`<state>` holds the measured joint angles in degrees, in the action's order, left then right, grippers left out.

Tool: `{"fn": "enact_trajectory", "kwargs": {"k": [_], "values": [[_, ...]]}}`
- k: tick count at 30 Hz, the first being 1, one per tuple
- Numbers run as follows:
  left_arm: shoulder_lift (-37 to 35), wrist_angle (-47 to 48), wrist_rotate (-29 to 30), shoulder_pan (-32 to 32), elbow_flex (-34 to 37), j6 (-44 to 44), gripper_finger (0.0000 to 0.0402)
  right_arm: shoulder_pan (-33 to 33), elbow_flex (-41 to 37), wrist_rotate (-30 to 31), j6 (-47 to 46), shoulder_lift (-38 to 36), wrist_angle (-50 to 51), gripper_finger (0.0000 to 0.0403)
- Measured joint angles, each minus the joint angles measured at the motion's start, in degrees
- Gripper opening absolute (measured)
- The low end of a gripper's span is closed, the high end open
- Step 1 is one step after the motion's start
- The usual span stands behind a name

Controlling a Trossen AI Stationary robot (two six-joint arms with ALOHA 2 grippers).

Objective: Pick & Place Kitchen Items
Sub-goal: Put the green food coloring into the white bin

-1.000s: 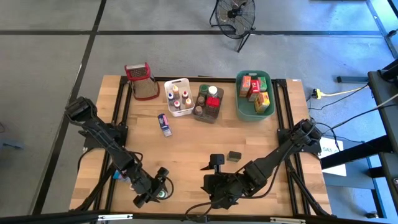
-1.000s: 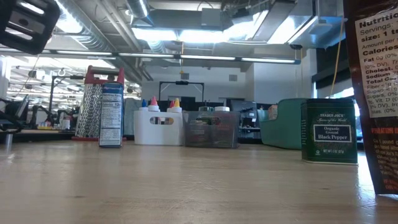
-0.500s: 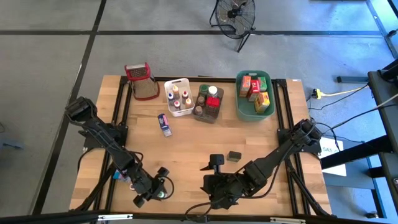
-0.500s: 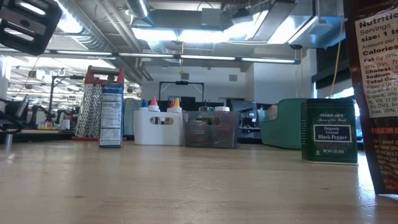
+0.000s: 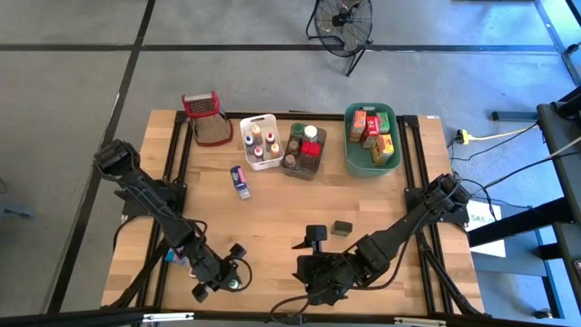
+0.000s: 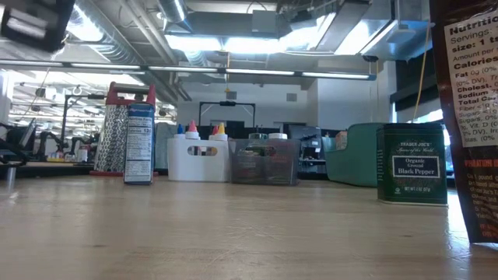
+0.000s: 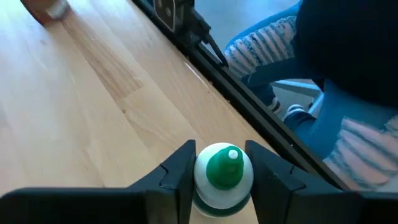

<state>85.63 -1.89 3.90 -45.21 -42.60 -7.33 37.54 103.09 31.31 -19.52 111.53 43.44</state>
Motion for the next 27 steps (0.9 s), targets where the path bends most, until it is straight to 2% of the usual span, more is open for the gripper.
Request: {"fn": "enact_trajectory", "kwargs": {"k": [3, 7, 15, 20, 24, 27], "values": [[-2.83, 4.22, 1.94, 0.07, -1.78, 3.28, 0.0114, 0.17, 0.0, 0.06, 1.28, 0.0, -0.8, 0.0321], [-6.9, 14.33, 7.82, 0.07, -5.59, 7.94, 0.0114, 1.2, 0.0, 0.15, 2.55, 0.0, -1.96, 0.0321], [-14.19, 38.54, 18.8, 5.07, -19.33, 14.33, 0.0114, 4.0, 0.0, 0.15, 5.86, 0.0, -4.02, 0.0321], [-17.75, 48.9, 22.75, 13.95, -27.56, 18.07, 0.0114, 5.0, -0.01, 0.13, 6.95, 0.0, -4.3, 0.0321], [-19.15, 57.11, 24.87, 24.8, -33.61, 18.66, 0.0114, 5.01, 0.0, 0.11, 6.94, 0.0, -4.26, 0.0321], [-20.64, 58.3, 24.17, 34.33, -35.56, 20.73, 0.0114, 4.96, -0.02, 0.13, 6.95, 0.0, -3.99, 0.0321]]}}
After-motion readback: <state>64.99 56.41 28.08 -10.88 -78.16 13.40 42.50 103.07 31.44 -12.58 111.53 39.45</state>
